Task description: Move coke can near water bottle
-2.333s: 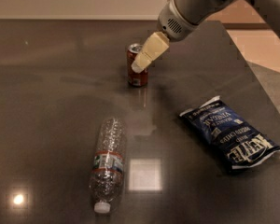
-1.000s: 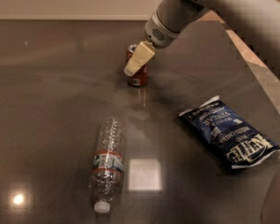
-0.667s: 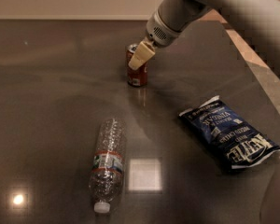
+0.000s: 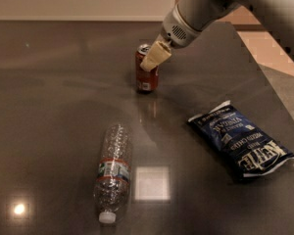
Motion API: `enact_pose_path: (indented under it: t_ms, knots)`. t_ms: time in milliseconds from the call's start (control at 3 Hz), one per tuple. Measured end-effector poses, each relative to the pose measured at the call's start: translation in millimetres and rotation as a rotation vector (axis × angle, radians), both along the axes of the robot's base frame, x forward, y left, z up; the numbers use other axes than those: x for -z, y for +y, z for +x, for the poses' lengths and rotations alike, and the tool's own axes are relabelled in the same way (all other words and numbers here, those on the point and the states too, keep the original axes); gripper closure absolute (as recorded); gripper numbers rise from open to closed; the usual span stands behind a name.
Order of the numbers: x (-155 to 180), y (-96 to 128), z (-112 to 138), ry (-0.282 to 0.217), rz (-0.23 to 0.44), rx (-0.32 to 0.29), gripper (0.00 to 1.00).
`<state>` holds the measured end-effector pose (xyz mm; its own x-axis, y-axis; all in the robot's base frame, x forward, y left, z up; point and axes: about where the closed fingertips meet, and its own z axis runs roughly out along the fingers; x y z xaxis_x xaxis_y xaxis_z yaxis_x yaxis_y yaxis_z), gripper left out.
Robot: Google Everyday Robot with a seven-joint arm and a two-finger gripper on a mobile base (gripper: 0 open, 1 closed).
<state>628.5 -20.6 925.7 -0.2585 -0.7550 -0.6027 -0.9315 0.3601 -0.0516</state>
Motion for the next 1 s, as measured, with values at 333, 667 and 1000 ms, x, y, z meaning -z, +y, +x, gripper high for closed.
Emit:
enact_pose_path:
  t_ms: [333, 667, 1000]
  knots:
    - [-15.1, -8.9, -38.9, -0.017, 0.004, -0.092, 1.00]
    - [-27.2, -15.8, -83.5, -0.040, -0.002, -0.199, 1.00]
    - [-30.9, -17.2, -123.4, -0.046, -0.006, -0.290, 1.00]
